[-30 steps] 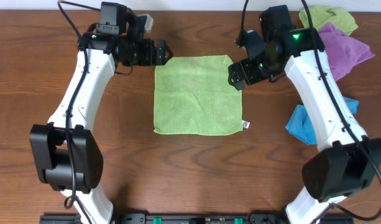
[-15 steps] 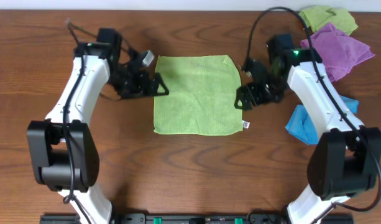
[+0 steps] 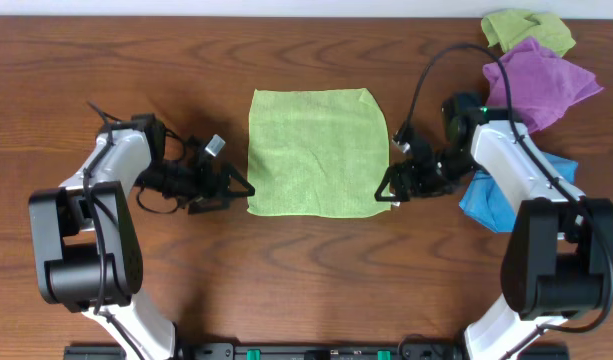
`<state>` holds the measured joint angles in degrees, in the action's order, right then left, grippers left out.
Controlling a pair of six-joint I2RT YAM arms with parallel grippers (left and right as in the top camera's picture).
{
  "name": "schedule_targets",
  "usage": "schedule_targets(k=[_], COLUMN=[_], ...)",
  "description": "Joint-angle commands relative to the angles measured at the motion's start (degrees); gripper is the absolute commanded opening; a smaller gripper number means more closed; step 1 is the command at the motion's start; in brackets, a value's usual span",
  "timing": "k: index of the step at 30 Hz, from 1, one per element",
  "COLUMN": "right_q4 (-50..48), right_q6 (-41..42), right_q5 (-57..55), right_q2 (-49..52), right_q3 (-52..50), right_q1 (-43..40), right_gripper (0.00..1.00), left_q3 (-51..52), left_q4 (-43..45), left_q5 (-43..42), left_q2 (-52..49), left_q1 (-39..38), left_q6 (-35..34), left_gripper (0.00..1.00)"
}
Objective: Fold the cloth
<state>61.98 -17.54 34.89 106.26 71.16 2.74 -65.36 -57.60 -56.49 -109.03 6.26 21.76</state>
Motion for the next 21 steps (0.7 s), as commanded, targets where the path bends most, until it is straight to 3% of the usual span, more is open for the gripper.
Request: schedule_targets(k=[1,15,17,21], right_q4=[-0.8,-5.6,-7.0,-9.8], right_q6=[-1.4,0.0,0.4,2.1], right_q5=[3.3,4.3,3.9,3.9], right_q2=[-0.2,-0.2,-0.2,-0.2], right_q3=[-2.6,-7.8,-8.3,-9.8], right_q1=[-0.2,-0.2,-0.2,-0.2], right_gripper=[0.76,0.78,0.78,0.79], left_q3=[2.4,10.7,10.9,10.9], left_q4=[3.1,19.8,22.5,24.0], left_q5=[-2.1,-1.6,-1.4,0.3], left_q2=[0.1,0.0,0.0,0.0], left_q1=[0.1,-2.9,-4.2,-6.0], left_q6=[-2.7,-16.2,-19.0,-20.8], left_gripper=[0.99,1.00,0.93,0.92])
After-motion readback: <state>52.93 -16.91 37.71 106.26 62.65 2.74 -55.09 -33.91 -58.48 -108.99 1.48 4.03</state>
